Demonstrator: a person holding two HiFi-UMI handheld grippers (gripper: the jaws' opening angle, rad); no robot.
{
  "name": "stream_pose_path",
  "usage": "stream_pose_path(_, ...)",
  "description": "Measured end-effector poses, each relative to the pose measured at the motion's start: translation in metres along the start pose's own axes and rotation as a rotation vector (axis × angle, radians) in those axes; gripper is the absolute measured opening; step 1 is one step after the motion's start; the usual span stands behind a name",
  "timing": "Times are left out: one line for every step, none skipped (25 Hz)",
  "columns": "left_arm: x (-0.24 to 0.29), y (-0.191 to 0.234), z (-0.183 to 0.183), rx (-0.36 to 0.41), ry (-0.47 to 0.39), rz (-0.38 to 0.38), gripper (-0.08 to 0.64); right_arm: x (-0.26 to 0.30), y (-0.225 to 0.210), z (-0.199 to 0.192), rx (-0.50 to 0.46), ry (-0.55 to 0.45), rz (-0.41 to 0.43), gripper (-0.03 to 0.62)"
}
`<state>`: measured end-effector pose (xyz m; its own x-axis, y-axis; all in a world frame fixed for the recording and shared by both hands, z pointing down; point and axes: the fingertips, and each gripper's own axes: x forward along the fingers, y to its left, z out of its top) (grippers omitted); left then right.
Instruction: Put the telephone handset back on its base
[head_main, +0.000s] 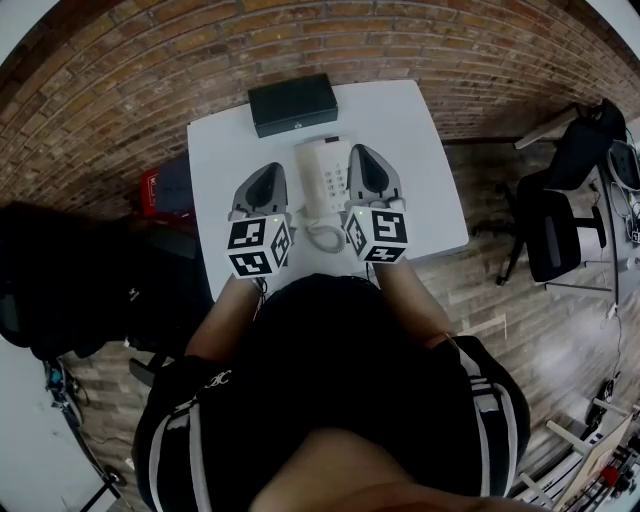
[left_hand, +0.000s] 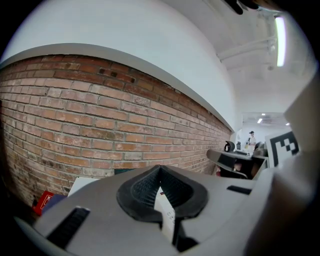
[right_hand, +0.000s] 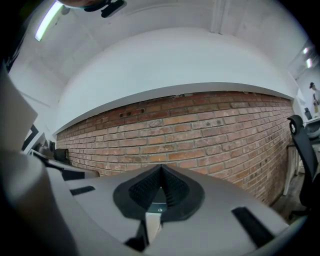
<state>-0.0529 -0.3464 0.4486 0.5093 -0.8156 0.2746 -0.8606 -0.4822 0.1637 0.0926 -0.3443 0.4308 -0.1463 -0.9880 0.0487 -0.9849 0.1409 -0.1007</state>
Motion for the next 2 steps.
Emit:
stream_pose_path(-0.0003,0.0003,-0.0001,0.0,0.0,0.0,0.002,0.0001,0.0012,0.0,0.001,0.0,0.004,-0.002)
stream_pose_path(-0.0006,0.0006,-0.0002,0.0,0.0,-0.001,0.002,0.0002,0.0025,0.0,0.001,-0.001,0.007,-0.002)
